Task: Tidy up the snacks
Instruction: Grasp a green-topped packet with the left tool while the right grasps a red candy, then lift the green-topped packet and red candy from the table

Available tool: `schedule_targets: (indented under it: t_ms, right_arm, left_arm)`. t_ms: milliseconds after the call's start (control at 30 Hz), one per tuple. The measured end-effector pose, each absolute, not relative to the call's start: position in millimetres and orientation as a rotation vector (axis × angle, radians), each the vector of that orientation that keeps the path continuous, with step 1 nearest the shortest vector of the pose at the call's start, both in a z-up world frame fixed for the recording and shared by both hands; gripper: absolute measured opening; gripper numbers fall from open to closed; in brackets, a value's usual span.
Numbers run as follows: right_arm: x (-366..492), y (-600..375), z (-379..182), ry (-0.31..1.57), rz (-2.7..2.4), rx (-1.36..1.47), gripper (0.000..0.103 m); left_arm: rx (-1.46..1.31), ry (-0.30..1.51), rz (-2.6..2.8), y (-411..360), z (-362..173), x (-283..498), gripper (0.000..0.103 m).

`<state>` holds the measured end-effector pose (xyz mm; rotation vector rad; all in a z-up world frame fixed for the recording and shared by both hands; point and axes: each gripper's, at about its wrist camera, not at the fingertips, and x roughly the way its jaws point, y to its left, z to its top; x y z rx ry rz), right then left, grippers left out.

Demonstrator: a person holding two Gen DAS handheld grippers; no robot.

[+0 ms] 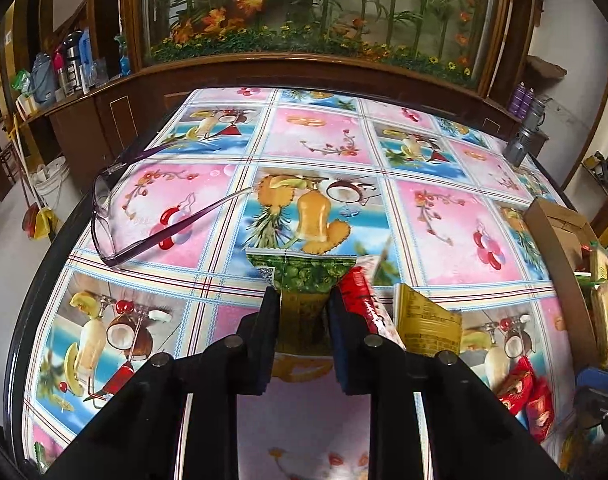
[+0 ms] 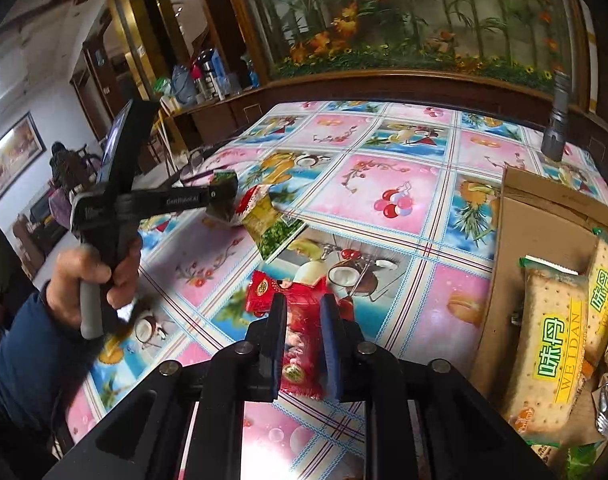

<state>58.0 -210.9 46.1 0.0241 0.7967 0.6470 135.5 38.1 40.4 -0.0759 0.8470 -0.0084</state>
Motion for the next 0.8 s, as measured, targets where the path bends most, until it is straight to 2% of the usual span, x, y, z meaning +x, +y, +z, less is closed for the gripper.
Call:
schedule_targets:
  t_ms: [300, 467, 533, 633, 800]
  right_arm:
    - [59, -205, 41, 0.833, 0.633, 0.000, 0.018]
    - [62, -204, 35, 0.877, 0.616, -0.027, 0.026]
    - [60, -200, 32, 0.896, 0.628, -0.044, 0.038]
    - [55, -194, 32, 0.874, 0.637, -0.084, 0.047]
    - [53, -183, 22, 0.886, 0.606, -0.152, 0.050]
  left_arm:
    - [-0.108, 0.844, -0.010, 46, 44, 134, 0.023]
    - [-0.122, 0.836, -0.019, 47, 47, 133, 0.022]
    - [-0.127, 0.828, -0.028, 47, 50, 132, 0.022]
    - [-0.136, 0.815, -0.039, 47, 53, 130, 0.022]
    - [-0.140, 0.820, -0.048, 48, 53, 131, 0.022]
